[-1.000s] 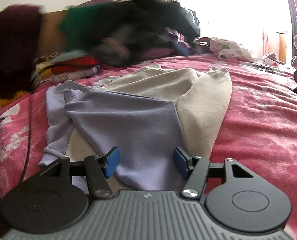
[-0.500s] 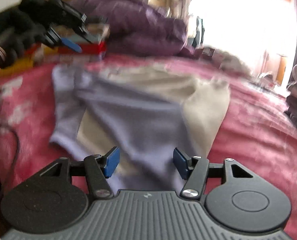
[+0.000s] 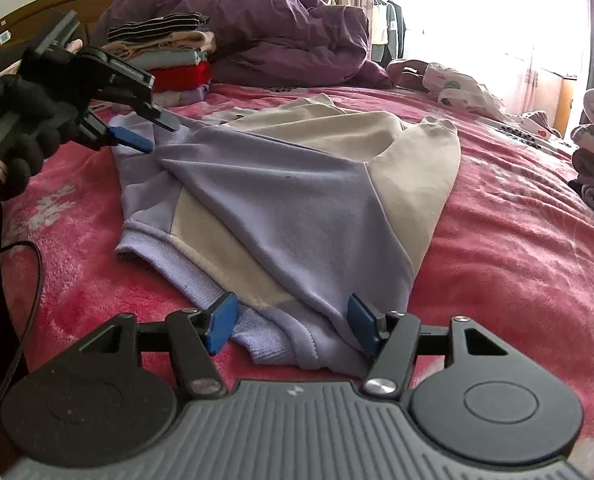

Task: Fold clothes
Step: 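Grasp the lavender sleeve cuff with the left tool, then lift the sleeve with the left tool and lay it along the body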

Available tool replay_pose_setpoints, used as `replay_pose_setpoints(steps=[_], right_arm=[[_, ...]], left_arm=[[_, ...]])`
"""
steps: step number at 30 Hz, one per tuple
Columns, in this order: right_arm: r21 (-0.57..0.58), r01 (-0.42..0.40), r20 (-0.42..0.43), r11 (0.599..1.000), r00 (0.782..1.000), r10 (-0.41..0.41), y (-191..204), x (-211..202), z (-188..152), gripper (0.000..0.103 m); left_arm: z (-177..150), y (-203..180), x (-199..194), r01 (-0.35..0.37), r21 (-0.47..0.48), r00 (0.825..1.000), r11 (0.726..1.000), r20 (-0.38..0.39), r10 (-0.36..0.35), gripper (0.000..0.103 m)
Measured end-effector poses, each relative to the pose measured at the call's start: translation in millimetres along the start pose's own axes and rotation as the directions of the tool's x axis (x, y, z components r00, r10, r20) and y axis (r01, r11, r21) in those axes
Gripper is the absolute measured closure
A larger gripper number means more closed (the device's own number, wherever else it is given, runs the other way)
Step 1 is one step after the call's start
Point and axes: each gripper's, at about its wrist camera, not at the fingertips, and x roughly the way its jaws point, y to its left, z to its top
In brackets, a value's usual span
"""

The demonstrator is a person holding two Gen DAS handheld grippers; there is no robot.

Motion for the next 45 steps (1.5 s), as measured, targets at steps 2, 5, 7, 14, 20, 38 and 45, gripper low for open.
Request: replay_pose_setpoints(steps=[2, 5, 7, 14, 20, 38, 45], right_arm=[[0.000, -0.002, -0.002, 1.000, 1.000, 0.002, 0, 0, 0, 0.041], [-0.003, -0.008, -0.008, 1.000, 1.000, 0.008, -1, -2, 1, 0.041], [-0.003, -0.012, -0.012, 1.000, 1.000, 0.012, -1, -3, 2, 0.041], [-0.006, -0.011, -0.021, 1.000, 1.000, 0.011, -1, -4, 5, 0.041], [-0.049, 0.027, 0.028, 0.998, 0.999, -0.025, 2, -12, 10, 0.045], [0.006, 0.012, 0.071, 1.000, 0.997, -0.013, -13, -12, 11, 0.047], [0.059, -0.003, 0.109, 0.998, 0.994, -0.003, -25, -21, 10, 0.051]], left_arm=[[5, -9, -9, 0.033, -0.004, 0.999, 0.999, 0.032, -0.033, 0.101], [17, -30, -24, 0.093, -0.003, 0.993, 0.996, 0.070, -0.093, 0.101], [25, -44, -30, 0.129, -0.002, 0.988, 0.992, 0.083, -0.128, 0.101], [36, -95, -36, 0.196, 0.071, 0.975, 0.978, 0.091, -0.202, 0.101], [35, -120, -34, 0.213, 0.135, 0.970, 0.968, 0.091, -0.226, 0.101], [49, -166, 6, 0.265, 0.168, 0.959, 0.949, 0.053, -0.278, 0.101], [55, -191, 43, 0.290, 0.163, 0.954, 0.943, 0.026, -0.298, 0.101]])
